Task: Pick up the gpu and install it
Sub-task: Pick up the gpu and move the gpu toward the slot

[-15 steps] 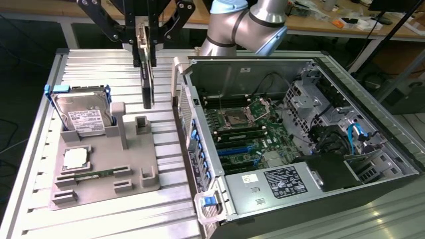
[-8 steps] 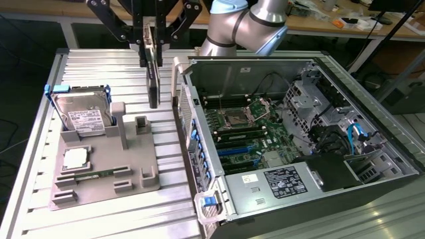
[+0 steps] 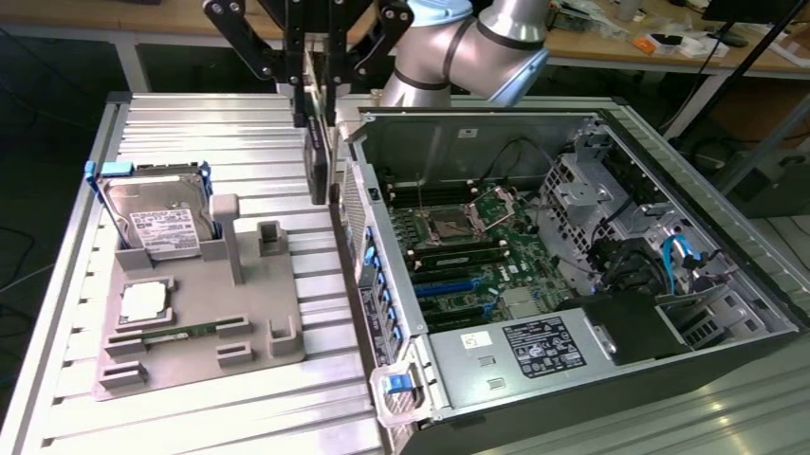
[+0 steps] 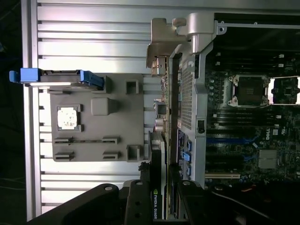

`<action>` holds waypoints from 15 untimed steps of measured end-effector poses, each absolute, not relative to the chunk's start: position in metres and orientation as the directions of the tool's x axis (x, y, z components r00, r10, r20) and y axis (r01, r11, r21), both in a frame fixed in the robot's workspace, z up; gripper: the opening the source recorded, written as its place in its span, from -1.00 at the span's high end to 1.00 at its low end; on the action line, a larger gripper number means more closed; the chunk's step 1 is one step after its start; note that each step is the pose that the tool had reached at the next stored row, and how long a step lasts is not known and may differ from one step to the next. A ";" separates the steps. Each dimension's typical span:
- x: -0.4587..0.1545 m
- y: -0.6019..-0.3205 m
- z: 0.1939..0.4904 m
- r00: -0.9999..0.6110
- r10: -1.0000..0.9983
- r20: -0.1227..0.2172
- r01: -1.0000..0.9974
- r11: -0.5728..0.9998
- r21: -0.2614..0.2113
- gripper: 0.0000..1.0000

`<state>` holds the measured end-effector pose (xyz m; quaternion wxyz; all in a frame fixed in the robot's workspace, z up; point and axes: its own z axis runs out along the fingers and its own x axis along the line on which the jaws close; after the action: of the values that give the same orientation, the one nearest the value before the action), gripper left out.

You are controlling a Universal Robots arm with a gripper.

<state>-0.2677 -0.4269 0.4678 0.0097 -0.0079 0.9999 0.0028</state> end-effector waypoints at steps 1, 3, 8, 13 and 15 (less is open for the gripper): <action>-0.265 -0.427 0.468 -1.000 -0.016 -0.019 -0.016 1.000 0.005 0.47; -0.262 -0.427 0.468 -1.000 -0.016 -0.019 -0.016 1.000 0.005 0.47; -0.250 -0.427 0.468 -1.000 -0.016 -0.019 -0.016 1.000 0.005 0.47; -0.241 -0.427 0.468 -1.000 -0.016 -0.019 -0.016 1.000 0.005 0.47; -0.236 -0.427 0.468 -1.000 -0.016 -0.019 -0.016 1.000 0.005 0.47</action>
<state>-0.2364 -0.4269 0.4678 0.0097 -0.0078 0.9999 0.0028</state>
